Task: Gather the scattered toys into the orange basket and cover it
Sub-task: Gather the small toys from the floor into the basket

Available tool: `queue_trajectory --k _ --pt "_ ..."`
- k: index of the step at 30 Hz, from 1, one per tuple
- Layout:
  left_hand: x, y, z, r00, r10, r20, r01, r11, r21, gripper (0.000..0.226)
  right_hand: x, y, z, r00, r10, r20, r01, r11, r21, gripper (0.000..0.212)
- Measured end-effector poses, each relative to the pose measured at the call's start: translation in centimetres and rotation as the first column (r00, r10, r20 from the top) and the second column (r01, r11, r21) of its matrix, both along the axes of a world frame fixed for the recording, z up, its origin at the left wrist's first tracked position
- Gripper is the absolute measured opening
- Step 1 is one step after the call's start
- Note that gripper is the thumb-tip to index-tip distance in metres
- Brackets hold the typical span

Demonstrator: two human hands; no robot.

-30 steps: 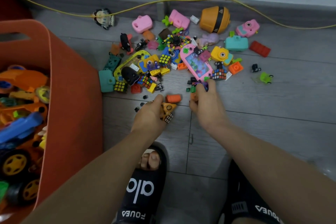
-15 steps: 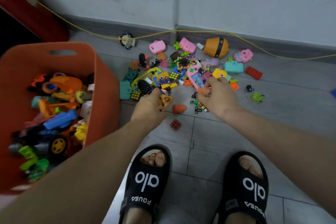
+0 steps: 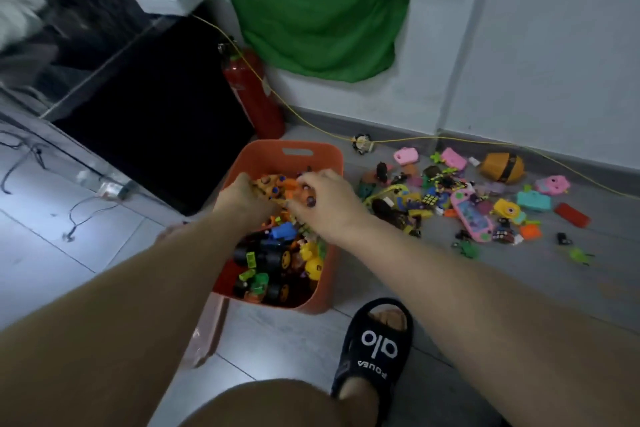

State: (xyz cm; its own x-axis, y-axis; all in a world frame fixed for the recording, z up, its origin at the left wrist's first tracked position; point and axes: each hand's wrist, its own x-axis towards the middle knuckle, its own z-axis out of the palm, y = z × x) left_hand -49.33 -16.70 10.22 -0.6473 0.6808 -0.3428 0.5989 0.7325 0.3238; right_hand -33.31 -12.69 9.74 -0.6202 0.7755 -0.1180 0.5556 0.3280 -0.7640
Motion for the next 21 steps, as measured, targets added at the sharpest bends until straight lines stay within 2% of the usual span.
queue_trajectory --k 2,4,6,8,12,14,16,19,21 --pt "-0.7 -1.8 -1.0 0.998 0.014 0.057 -0.006 0.99 -0.144 0.086 -0.3 -1.1 -0.3 0.982 0.157 0.101 -0.144 0.981 -0.128 0.04" --pt "-0.7 -2.5 -1.9 0.998 0.011 0.057 0.001 0.979 -0.205 0.092 0.7 -1.0 -0.5 0.955 0.247 0.164 -0.217 0.959 -0.18 0.036" --pt "-0.5 -2.1 -2.2 1.0 -0.013 -0.01 0.011 0.975 -0.222 0.086 2.6 0.2 -0.2 0.959 0.193 0.208 -0.167 0.976 -0.136 0.034" --pt "-0.1 -1.0 -2.1 0.994 -0.06 -0.092 0.038 0.974 -0.221 0.076 5.2 2.1 -0.5 0.965 0.07 0.252 -0.054 0.996 -0.069 0.032" --pt "2.8 2.9 -2.5 0.96 -0.25 -0.128 0.237 0.966 -0.106 0.052 12.1 6.8 -1.4 0.914 -0.042 0.403 0.059 0.998 -0.031 0.033" --pt "5.8 5.4 -3.3 0.906 -0.403 -0.132 0.4 0.915 -0.049 0.046 15.5 8.8 -2.2 0.863 -0.069 0.5 0.09 0.996 -0.018 0.035" --pt "9.8 8.0 -4.7 0.816 -0.566 -0.121 0.566 0.824 -0.037 0.047 18.7 10.4 -3.5 0.801 -0.08 0.594 0.113 0.993 -0.018 0.039" --pt "16.0 10.3 -7.9 0.686 -0.728 -0.022 0.725 0.685 -0.065 0.059 22.2 11.8 -6.8 0.753 -0.065 0.655 0.133 0.99 -0.055 0.051" --pt "19.4 11.0 -10.9 0.635 -0.767 0.093 0.77 0.617 -0.161 0.08 24.1 11.9 -10.1 0.751 -0.053 0.658 0.169 0.979 -0.114 0.06"
